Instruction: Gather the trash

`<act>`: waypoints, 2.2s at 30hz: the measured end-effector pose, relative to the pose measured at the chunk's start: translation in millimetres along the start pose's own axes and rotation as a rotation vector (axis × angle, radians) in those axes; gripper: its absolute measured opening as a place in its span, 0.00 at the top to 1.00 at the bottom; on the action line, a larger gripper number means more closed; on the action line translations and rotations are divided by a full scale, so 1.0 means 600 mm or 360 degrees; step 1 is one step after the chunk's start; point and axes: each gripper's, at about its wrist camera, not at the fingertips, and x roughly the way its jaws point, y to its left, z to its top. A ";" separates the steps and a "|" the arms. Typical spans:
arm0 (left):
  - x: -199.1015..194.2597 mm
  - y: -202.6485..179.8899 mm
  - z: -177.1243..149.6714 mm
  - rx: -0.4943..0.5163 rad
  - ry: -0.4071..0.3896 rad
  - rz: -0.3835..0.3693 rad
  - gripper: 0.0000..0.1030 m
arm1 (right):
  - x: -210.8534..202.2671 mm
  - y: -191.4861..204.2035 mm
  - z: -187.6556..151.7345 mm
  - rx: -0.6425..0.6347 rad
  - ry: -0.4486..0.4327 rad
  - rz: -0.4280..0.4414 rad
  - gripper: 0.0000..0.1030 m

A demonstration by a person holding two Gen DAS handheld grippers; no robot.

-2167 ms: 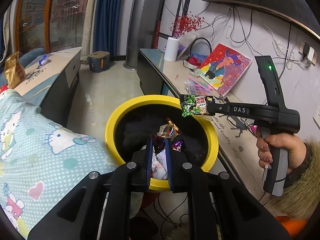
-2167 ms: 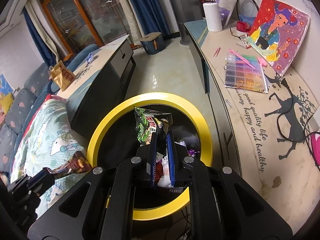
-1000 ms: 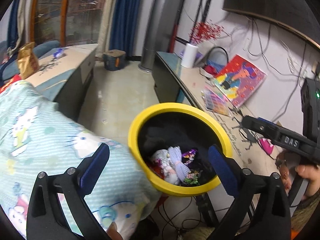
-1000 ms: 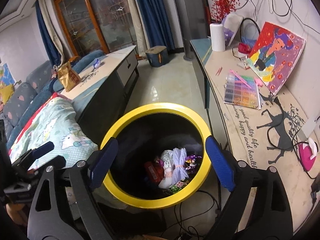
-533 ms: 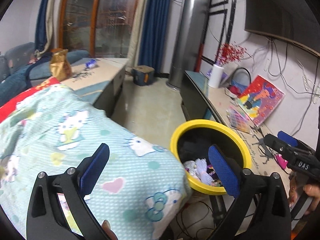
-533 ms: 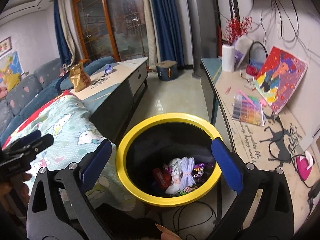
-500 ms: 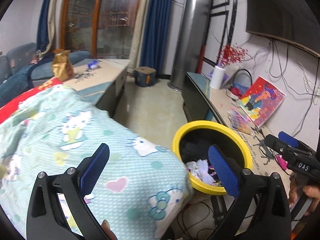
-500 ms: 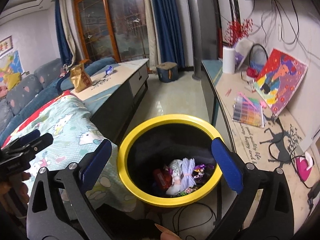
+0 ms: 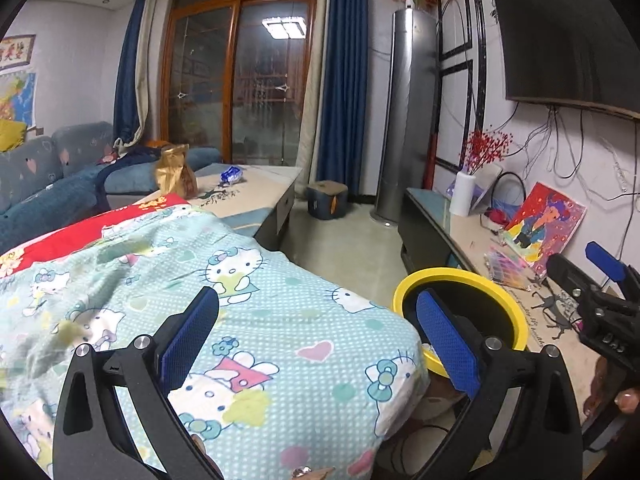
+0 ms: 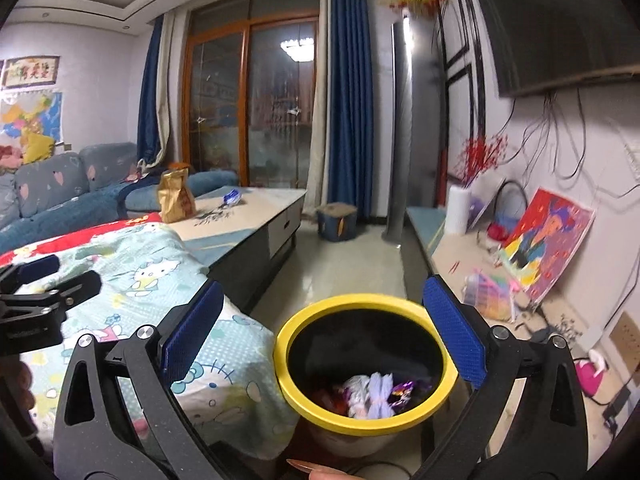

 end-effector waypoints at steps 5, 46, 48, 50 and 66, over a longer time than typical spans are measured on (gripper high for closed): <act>-0.030 0.010 -0.013 -0.0026 -0.0036 0.0009 0.06 | -0.010 0.010 -0.009 0.0004 -0.0023 0.0069 0.10; -0.056 0.019 -0.022 -0.0052 -0.0074 0.0034 0.06 | -0.002 0.024 -0.026 -0.0021 0.0023 0.0098 0.10; -0.056 0.019 -0.022 -0.0051 -0.0075 0.0034 0.06 | -0.002 0.024 -0.026 -0.0023 0.0025 0.0099 0.10; -0.057 0.019 -0.021 -0.0051 -0.0074 0.0034 0.06 | -0.002 0.023 -0.026 -0.0021 0.0026 0.0099 0.10; -0.058 0.020 -0.020 -0.0050 -0.0074 0.0035 0.06 | -0.002 0.024 -0.026 -0.0019 0.0026 0.0092 0.10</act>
